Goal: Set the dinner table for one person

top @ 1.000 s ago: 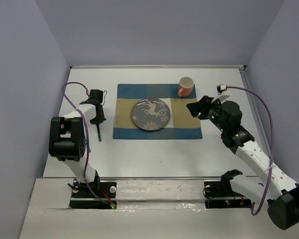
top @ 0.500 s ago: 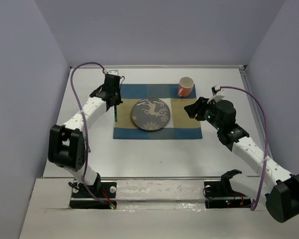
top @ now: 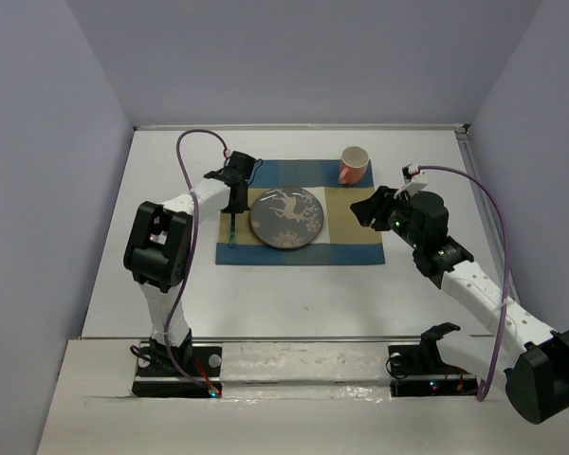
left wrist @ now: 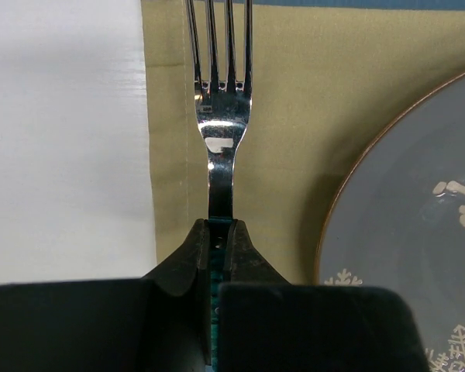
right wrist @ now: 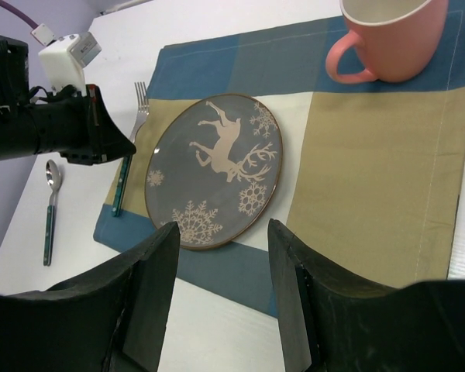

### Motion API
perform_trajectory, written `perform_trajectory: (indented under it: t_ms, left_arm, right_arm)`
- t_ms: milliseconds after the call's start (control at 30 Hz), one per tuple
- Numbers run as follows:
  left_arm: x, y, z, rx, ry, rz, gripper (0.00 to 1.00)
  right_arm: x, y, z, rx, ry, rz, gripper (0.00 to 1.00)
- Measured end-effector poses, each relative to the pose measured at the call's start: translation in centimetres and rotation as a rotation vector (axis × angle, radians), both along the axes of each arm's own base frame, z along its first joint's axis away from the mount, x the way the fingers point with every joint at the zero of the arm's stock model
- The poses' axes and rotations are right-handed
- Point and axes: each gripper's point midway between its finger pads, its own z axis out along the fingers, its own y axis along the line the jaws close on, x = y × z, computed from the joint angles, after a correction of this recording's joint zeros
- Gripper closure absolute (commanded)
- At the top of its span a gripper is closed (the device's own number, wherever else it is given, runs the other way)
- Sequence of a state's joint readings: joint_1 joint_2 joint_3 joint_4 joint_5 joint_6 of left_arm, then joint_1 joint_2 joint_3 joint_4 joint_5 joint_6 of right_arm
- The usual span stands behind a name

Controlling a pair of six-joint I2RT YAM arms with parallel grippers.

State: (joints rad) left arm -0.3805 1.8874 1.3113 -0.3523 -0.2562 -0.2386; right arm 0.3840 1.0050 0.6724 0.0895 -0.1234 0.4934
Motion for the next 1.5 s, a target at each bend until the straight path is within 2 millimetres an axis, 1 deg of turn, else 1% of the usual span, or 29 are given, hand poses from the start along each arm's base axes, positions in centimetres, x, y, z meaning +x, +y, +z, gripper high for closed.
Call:
perform_trajectory:
  t_ms: [267,533,600,633,667,767,800,867,900,1000,1100,1167,1233,1267,1300,1333,1367,1433,1500]
  left_arm:
    - [0.4,0.0,0.0,0.004,-0.006,0.004,1.00]
    - [0.6,-0.3,-1.1,0.007,0.010,0.003,1.00]
    - [0.6,-0.3,-1.4,0.010,0.016,0.002,0.94]
    - [0.5,-0.3,-1.5,0.010,0.018,0.002,0.89]
    - [0.5,-0.3,-1.6,0.011,0.020,0.002,0.77]
    - [0.5,-0.3,-1.7,0.011,0.021,0.004,0.68]
    - [0.6,-0.3,-1.7,0.011,0.020,0.005,0.60]
    - [0.6,-0.3,-1.6,0.013,0.018,0.006,0.52]
    - [0.7,-0.2,-1.6,0.015,0.014,0.008,0.44]
    - [0.7,-0.1,-1.5,0.024,0.010,0.012,0.38]
    - [0.8,0.3,-1.0,0.035,-0.001,0.021,0.38]
    - [0.9,0.7,0.0,0.030,-0.020,0.033,0.38]
    - [0.9,1.5,1.8,0.014,-0.063,0.050,0.38]
    - [0.7,2.6,3.2,0.003,-0.092,0.073,0.39]
    - [0.4,2.9,4.0,-0.006,-0.111,0.079,0.40]
    - [0.1,4.9,5.2,-0.019,-0.138,0.123,0.40]
    - [-0.2,5.9,5.7,-0.032,-0.155,0.145,0.42]
    - [-1.4,9.4,6.8,-0.054,-0.184,0.230,0.44]
    - [-2.8,12.8,6.6,-0.064,-0.181,0.315,0.44]
  right_arm:
    - [0.0,0.0,0.0,0.000,0.000,0.000,0.45]
    - [0.0,0.0,0.0,0.000,0.000,0.000,0.45]
    - [0.0,0.0,0.0,0.000,0.000,0.000,0.45]
    - [0.0,0.0,0.0,0.000,0.000,0.000,0.45]
    - [0.0,0.0,0.0,0.000,0.000,0.000,0.45]
    - [0.0,0.0,0.0,0.000,0.000,0.000,0.45]
    - [0.0,0.0,0.0,0.000,0.000,0.000,0.45]
    - [0.0,0.0,0.0,0.000,0.000,0.000,0.45]
    - [0.0,0.0,0.0,0.000,0.000,0.000,0.45]
    - [0.0,0.0,0.0,0.000,0.000,0.000,0.45]
    - [0.0,0.0,0.0,0.001,0.000,0.001,0.45]
    - [0.0,0.0,0.0,0.001,0.000,0.003,0.45]
    - [0.0,0.1,0.0,0.002,0.001,0.005,0.45]
    - [-0.1,0.1,0.0,0.002,0.001,0.008,0.45]
    - [-0.1,0.1,0.0,0.002,0.002,0.008,0.45]
    - [-0.1,0.1,0.0,0.002,0.002,0.008,0.45]
    - [-0.1,0.1,0.0,0.002,0.001,0.008,0.45]
    - [-0.1,0.1,0.0,0.002,0.000,0.008,0.45]
    - [-0.1,0.1,0.0,0.002,0.001,0.008,0.45]
